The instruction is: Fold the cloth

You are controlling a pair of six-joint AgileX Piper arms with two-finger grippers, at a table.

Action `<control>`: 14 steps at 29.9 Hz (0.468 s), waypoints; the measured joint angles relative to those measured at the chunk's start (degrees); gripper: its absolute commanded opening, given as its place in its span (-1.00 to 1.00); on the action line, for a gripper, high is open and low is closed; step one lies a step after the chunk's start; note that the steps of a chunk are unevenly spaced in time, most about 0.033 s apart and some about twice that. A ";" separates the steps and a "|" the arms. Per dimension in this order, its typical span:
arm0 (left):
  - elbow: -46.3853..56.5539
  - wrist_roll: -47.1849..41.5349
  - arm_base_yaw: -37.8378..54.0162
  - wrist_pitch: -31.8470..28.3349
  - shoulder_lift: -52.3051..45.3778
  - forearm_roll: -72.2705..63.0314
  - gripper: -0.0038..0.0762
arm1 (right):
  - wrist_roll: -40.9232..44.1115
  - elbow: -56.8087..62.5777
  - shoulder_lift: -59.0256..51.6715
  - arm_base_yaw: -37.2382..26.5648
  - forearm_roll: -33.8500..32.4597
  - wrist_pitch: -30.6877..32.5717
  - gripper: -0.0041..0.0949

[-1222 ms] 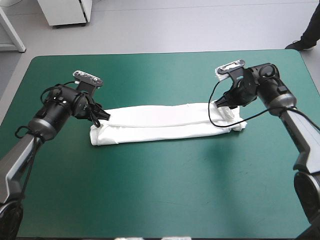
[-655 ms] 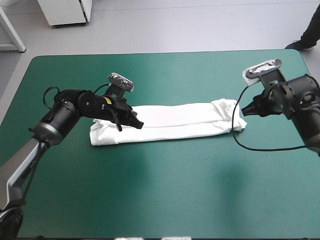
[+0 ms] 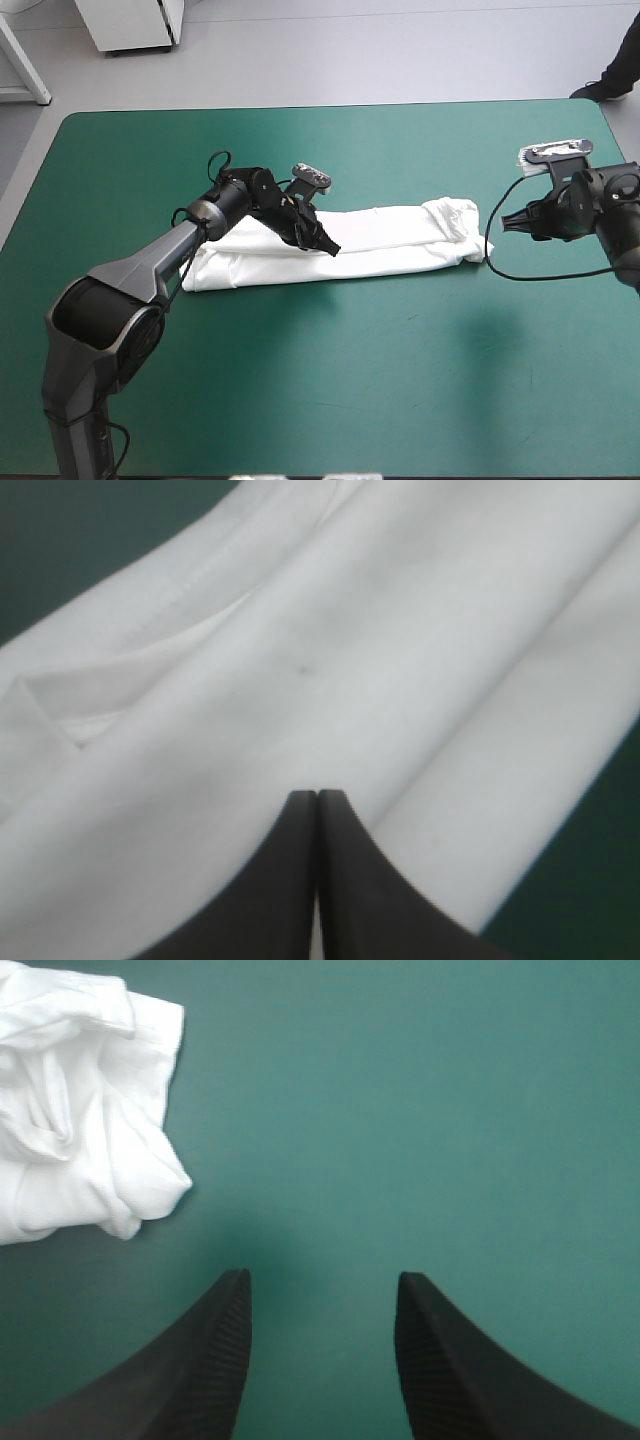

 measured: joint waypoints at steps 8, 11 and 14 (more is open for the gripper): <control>-0.92 -0.01 0.00 -0.77 3.04 -1.12 -0.93 | -8.77 0.00 5.69 -2.62 13.72 -2.65 -0.03; -1.05 -0.01 0.00 -0.56 3.11 -1.12 -0.93 | -12.23 0.00 6.90 -3.67 18.25 -3.05 0.00; -1.06 -0.01 0.00 -0.12 3.11 -1.19 -0.93 | -14.38 0.00 7.96 -4.68 21.97 -3.37 0.06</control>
